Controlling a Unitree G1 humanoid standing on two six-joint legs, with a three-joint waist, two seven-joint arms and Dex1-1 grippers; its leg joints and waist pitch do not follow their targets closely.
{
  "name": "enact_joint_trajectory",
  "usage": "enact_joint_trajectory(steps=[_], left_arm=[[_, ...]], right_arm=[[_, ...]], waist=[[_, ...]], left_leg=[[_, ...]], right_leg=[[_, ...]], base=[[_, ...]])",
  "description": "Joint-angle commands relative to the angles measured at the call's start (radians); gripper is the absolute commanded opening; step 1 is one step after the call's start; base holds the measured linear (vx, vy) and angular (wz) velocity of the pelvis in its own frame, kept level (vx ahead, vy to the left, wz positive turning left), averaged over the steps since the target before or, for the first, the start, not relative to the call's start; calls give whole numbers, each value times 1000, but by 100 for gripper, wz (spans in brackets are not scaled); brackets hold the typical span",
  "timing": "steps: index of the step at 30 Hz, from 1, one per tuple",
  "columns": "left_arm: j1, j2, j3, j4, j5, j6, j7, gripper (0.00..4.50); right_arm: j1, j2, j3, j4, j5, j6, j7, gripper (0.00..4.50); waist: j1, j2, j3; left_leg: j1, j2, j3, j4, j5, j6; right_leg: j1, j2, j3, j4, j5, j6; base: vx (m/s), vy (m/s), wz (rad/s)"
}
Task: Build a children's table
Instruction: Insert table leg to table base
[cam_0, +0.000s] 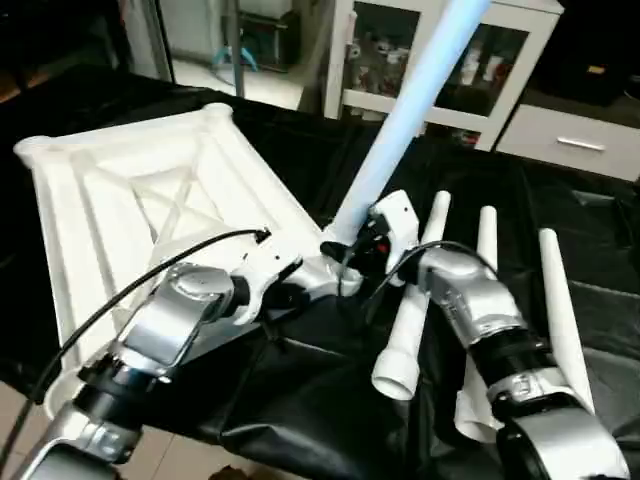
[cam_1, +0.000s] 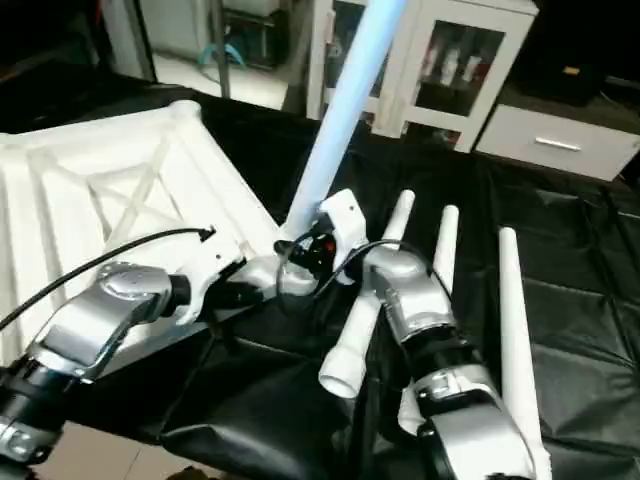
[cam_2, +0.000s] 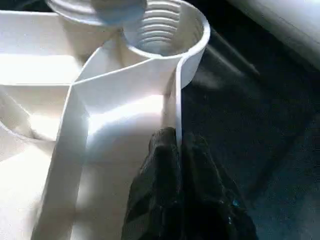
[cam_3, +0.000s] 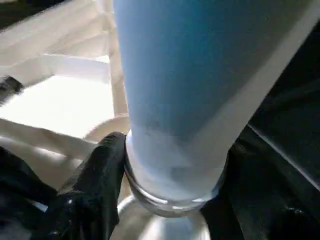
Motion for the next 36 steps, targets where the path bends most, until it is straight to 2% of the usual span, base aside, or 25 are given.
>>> enact_joint_trajectory(steps=[1,3,4,6,9,10,11,12,14,17,20,21,23,24,26,27,28,30,31,32,33,34,36], left_arm=[[8,17,-30,-60,-18,-57,-64,0],[29,53,-44,-80,-15,-89,-97,0],[38,66,-47,-86,-10,-121,-107,0],[44,62,-37,-87,-13,-147,-103,0],[42,56,-27,-82,-4,-167,-78,0],[39,49,-16,-77,-8,-164,-68,0],[36,44,-6,-75,-17,-160,-63,0],[36,44,-6,-75,-17,-160,-63,45],[28,33,40,-81,-64,-163,-72,56],[29,40,59,-92,-87,-185,-90,76],[27,45,129,-128,-176,-169,-138,107],[27,45,129,-128,-176,-169,-138,113],[17,54,181,-155,-241,-127,-170,137],[16,55,184,-157,-245,-125,-172,147],[1,56,234,-179,-318,-90,-191,155],[-1,54,237,-179,-323,-88,-191,163],[-34,17,271,-173,-366,-79,-162,176],[-71,-30,282,-152,-368,-90,-114,197],[-84,-47,280,-140,-362,-92,-94,202],[-93,-60,274,-127,-355,-97,-82,209],[-106,-79,271,-111,-350,-99,-65,221],[-121,-101,266,-88,-340,-103,-44,238],[-147,-132,242,-40,-306,-127,-14,243]], right_arm=[[-5,-38,-21,-62,53,43,71,269],[0,-72,-40,-108,107,104,143,269],[4,-95,-53,-133,143,156,187,269],[17,-131,-64,-156,183,214,248,269],[22,-149,-72,-161,195,229,270,269],[24,-153,-76,-165,196,233,272,269],[26,-157,-77,-172,199,240,273,269],[26,-157,-77,-172,199,240,273,269],[30,-175,-77,-203,217,273,283,269],[37,-185,-70,-230,224,292,294,269],[45,-210,-41,-246,189,272,310,269],[45,-210,-41,-246,189,272,310,269],[45,-225,-23,-245,158,245,318,269],[45,-226,-22,-246,157,245,317,269],[49,-247,9,-271,131,233,321,269],[49,-249,12,-273,130,233,322,269],[52,-268,53,-306,107,224,340,269],[53,-278,88,-332,86,214,351,269],[53,-281,102,-342,78,211,354,269],[53,-282,114,-353,72,208,358,269],[54,-281,126,-369,69,212,366,269],[56,-280,140,-389,67,217,376,269],[59,-275,160,-427,75,233,390,269]], waist=[[-3,12,-68],[-2,13,-67],[-1,7,-65],[2,9,-64],[4,8,-62],[4,2,-64],[4,3,-64],[5,3,-65],[5,6,-69],[5,2,-69],[0,1,-66],[-3,1,-64],[-4,0,-63],[-3,0,-63],[-4,1,-62],[-4,1,-62],[-3,1,-62],[3,0,-64],[3,-3,-64],[2,-2,-63],[2,-5,-65],[1,-6,-65],[2,-6,-65]], left_leg=[[7,36,-6,-82,-106,27],[8,38,-6,-82,-106,31],[10,37,-3,-82,-107,35],[10,36,-3,-82,-113,34],[8,38,-6,-84,-141,17],[9,37,-4,-83,-134,14],[8,37,-5,-83,-129,14],[8,37,-5,-82,-123,14],[6,36,-6,-80,-90,17],[3,35,-6,-79,-74,24],[4,35,-5,-79,-99,21],[2,34,-5,-81,-109,16],[3,33,-5,-80,-125,11],[4,33,-4,-79,-124,7],[5,32,-4,-80,-124,9],[5,32,-4,-79,-121,8],[5,32,-4,-80,-121,6],[9,34,-2,-76,-109,11],[3,34,-4,-78,-106,17],[2,34,-5,-78,-109,17],[2,34,-6,-76,-101,20],[0,33,-6,-76,-97,23],[1,31,-5,-75,-89,29]], right_leg=[[66,-76,47,-61,-112,-231],[65,-75,47,-61,-116,-224],[62,-72,46,-64,-123,-220],[61,-73,47,-65,-141,-219],[62,-79,47,-72,-209,-206],[62,-79,47,-72,-213,-202],[62,-79,47,-71,-214,-202],[62,-80,47,-72,-211,-201],[64,-78,45,-66,-172,-206],[67,-77,44,-62,-131,-220],[65,-79,44,-66,-175,-217],[65,-78,44,-69,-200,-213],[64,-78,44,-72,-232,-204],[64,-78,45,-71,-235,-203],[61,-76,45,-73,-247,-196],[61,-74,44,-71,-238,-199],[62,-74,44,-70,-233,-201],[60,-73,44,-69,-202,-205],[66,-75,44,-68,-192,-209],[66,-75,44,-69,-197,-204],[69,-77,45,-68,-192,-198],[70,-76,45,-68,-191,-196],[68,-74,45,-72,-195,-185]], base=[[0,0,0],[0,0,0],[0,0,0],[0,0,0],[0,0,0],[0,0,0],[0,0,0],[0,0,0],[0,0,0],[0,0,0],[0,0,0],[0,0,0],[0,0,0],[0,0,0],[0,0,0],[0,0,0],[0,0,0],[0,0,0],[0,0,0],[0,0,0],[0,0,0],[0,0,0],[0,0,0]])
